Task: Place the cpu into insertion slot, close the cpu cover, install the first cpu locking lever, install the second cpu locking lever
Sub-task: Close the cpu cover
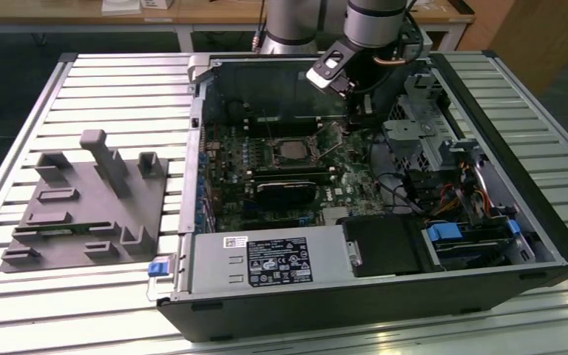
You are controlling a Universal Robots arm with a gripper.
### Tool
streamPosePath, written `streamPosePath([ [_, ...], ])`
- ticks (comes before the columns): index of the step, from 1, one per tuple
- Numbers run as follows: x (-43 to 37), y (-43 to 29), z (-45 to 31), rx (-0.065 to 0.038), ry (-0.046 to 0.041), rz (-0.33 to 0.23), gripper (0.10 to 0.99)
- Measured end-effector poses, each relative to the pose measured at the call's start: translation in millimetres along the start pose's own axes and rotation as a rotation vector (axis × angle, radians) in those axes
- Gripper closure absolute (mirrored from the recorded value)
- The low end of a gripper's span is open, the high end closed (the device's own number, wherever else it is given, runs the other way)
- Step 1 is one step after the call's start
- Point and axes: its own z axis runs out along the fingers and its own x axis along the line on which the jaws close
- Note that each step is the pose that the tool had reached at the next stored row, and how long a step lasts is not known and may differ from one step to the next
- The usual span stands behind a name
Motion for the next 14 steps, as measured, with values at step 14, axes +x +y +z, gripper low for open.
streamPosePath([
  [14, 0.0, 1.0, 0.3, 0.046, -0.0014, 0.000, 0.980],
])
